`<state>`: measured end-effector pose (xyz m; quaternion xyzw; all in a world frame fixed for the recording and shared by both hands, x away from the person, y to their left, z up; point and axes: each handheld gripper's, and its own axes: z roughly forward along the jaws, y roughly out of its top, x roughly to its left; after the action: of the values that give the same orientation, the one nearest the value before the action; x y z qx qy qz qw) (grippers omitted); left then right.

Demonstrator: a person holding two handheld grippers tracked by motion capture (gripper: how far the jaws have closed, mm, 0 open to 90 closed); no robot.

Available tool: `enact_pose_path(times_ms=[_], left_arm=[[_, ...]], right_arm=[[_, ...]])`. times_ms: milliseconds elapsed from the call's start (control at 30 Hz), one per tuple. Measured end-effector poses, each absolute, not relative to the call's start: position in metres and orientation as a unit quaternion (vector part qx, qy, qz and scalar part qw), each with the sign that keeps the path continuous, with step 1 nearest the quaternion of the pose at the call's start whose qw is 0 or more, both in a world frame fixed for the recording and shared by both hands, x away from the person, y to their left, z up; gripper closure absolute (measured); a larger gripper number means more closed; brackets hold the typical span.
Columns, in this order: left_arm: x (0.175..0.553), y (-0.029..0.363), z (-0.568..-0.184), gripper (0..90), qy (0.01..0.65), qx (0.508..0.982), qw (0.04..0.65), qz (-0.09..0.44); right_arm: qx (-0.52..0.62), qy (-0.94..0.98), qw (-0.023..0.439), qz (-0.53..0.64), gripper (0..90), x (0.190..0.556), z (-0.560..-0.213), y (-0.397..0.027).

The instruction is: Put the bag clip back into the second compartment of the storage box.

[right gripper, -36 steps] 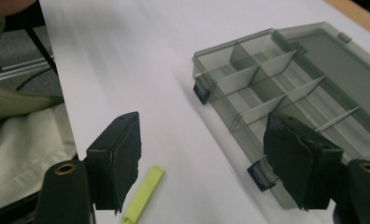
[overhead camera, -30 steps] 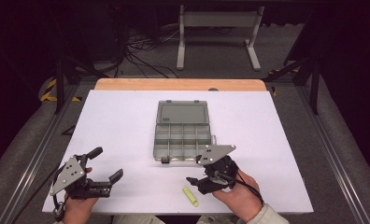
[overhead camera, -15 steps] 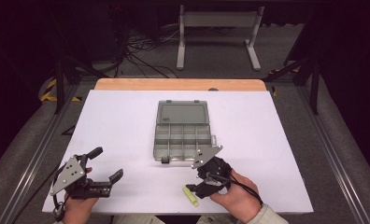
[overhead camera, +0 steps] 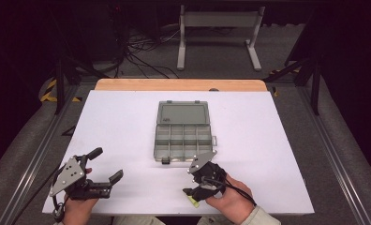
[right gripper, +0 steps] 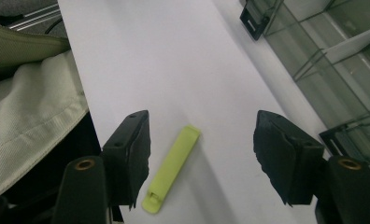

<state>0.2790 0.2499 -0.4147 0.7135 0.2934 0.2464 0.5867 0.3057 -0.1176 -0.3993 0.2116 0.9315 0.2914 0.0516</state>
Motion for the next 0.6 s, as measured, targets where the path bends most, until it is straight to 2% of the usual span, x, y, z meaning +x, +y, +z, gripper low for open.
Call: enact_pose_path(times_ms=[600], left_arm=[[0.279, 0.25, -0.414, 1.1, 0.292, 0.714, 0.587, 0.247]], right_arm=[[0.219, 0.941, 0.024, 0.259, 46.7, 0.303, -0.424, -0.108]])
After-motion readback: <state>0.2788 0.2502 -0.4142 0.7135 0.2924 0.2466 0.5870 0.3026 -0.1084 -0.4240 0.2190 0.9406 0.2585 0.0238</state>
